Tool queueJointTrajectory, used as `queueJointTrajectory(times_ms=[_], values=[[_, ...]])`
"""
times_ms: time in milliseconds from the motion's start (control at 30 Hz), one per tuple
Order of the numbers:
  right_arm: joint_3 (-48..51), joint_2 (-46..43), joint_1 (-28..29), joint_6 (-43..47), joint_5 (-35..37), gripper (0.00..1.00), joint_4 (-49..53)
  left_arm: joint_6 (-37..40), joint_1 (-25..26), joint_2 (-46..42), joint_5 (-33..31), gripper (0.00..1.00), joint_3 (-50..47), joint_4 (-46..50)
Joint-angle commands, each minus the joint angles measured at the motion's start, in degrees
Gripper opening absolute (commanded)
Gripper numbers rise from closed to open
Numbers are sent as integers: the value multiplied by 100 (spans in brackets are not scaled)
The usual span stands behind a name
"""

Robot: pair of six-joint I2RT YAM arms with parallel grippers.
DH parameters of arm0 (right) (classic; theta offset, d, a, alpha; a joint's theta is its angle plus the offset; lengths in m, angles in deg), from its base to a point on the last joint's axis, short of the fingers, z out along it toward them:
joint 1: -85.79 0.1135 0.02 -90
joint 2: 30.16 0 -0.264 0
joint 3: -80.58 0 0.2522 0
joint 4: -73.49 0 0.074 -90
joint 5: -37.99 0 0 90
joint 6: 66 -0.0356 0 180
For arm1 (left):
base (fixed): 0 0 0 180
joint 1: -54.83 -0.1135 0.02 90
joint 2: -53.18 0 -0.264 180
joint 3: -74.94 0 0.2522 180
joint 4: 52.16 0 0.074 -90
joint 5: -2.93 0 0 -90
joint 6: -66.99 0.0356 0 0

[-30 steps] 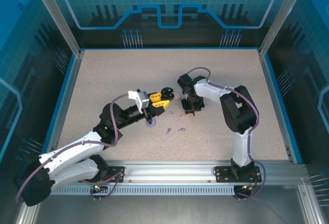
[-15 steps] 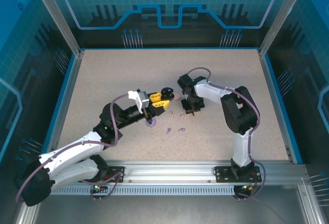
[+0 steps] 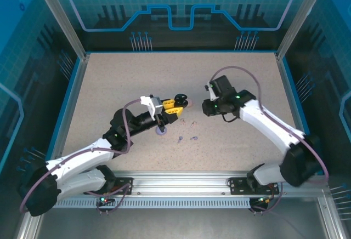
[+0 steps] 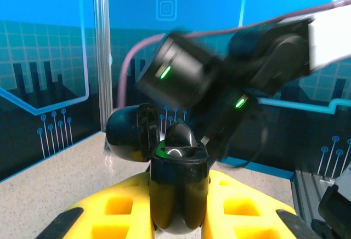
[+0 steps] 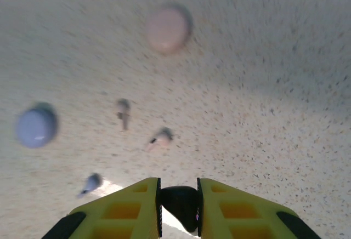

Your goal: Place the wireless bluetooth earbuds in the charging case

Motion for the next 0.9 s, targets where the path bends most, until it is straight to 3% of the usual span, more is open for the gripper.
queueJointTrajectory(times_ms=[0,333,633,867], values=[[114,-869,-38,-45,-511,22,-346,-176,62,221,107,3,157,-429],[-59,-2349,286,-363,-1328,22,-1075,-446,80,997,315,2,358,-1135],[-419,-2096,1525,-145,-496,22,-1495,-475,106,1232,359,2,395,-1313],[-552,-1843,1775,48,-124,22,-1579,-479,106,1191,346,2,351,-1317]])
